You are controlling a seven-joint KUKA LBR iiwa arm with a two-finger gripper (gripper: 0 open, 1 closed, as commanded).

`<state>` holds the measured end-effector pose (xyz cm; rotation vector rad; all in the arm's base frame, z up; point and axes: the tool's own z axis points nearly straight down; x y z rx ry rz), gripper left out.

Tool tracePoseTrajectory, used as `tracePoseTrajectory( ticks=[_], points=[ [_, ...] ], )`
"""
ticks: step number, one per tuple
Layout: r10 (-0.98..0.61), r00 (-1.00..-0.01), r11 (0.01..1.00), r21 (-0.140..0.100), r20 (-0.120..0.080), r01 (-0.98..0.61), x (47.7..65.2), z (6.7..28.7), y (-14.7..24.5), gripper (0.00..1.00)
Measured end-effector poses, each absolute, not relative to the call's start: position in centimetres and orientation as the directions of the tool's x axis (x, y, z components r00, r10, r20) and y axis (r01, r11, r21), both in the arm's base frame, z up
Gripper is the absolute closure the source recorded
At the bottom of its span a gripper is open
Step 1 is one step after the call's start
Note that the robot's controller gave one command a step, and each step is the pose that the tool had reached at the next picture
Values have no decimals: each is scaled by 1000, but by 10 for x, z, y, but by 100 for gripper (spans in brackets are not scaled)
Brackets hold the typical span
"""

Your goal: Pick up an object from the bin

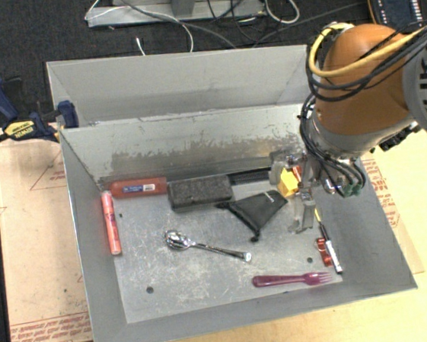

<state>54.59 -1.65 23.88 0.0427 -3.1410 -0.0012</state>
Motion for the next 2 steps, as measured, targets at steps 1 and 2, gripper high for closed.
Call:
tracePoseTrajectory(
  ticks=[1,2],
  points=[
    [-13,-1000,1000,2,3,-13,533,209,6,0],
    [-28,-1000,1000,2,13,-28,532,216,3,0]
  ],
)
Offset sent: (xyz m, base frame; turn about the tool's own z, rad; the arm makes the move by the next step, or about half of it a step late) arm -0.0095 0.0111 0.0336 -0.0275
